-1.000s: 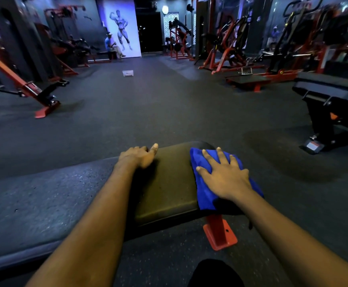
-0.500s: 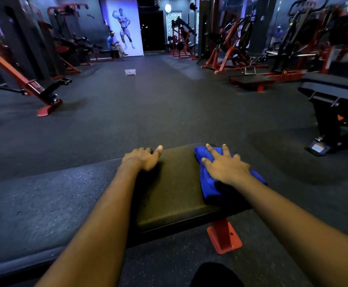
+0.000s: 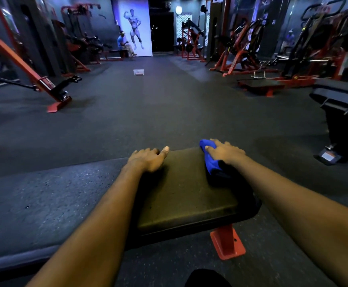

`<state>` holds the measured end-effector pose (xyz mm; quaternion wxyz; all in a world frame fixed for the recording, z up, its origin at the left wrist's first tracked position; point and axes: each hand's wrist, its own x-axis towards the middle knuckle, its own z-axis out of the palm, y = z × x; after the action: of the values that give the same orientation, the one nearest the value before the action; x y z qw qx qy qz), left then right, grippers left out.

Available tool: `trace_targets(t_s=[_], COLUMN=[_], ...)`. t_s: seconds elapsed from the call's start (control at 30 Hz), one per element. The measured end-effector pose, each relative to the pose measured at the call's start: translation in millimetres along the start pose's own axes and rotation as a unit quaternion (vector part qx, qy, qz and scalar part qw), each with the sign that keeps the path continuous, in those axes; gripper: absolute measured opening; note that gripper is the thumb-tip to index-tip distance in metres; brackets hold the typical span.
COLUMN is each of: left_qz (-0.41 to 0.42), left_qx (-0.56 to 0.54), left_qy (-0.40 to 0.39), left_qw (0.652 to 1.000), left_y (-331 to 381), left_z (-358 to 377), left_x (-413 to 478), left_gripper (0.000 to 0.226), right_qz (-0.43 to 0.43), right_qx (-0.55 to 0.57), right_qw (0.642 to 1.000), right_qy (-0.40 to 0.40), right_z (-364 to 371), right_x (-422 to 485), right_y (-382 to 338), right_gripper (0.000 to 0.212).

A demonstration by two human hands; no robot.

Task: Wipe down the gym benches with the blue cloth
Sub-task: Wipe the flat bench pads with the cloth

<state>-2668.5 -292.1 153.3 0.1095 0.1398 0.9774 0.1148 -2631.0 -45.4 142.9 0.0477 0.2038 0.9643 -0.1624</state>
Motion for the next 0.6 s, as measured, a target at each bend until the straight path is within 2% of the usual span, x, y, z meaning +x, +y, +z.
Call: trace_targets(t_s=[0.17, 0.37, 0.43, 0.53, 0.6], left_qz=[0.015, -0.034, -0.034, -0.038, -0.044], left_qx=[-0.037, -0.121, -0.141, -0.152, -0.148], left_qy=[0.200, 0.296, 0.316, 0.355, 0.387], left_qw=[0.979, 0.947, 0.938, 0.921, 0.909], left_y=[-15.2, -22.7, -20.1, -18.4, -21.5], left_z=[3.7, 9.5, 20.0, 41.9, 56.0], left_x=[-41.7, -105.8, -122.7, -144.3, -153.5], left_gripper=[0.055, 0.050, 0.049, 0.043, 0.042], right_qz=[-0.058, -0.181, -0.163, -0.079, -0.076], right_qx=[-0.051, -0.084, -0.080, -0.076, -0.088], right_qw=[0.997, 0.980, 0.983, 0.993, 0.993], right_qy=[-0.009, -0.015, -0.032, -0.040, -0.039], right_z=[-3.4, -1.9, -3.3, -4.4, -1.6], right_x=[21.2, 5.4, 9.6, 11.9, 7.5], right_y=[-33.7, -19.9, -17.7, -40.5, -54.0], right_gripper=[0.047, 0.057, 0.058, 0.057, 0.053])
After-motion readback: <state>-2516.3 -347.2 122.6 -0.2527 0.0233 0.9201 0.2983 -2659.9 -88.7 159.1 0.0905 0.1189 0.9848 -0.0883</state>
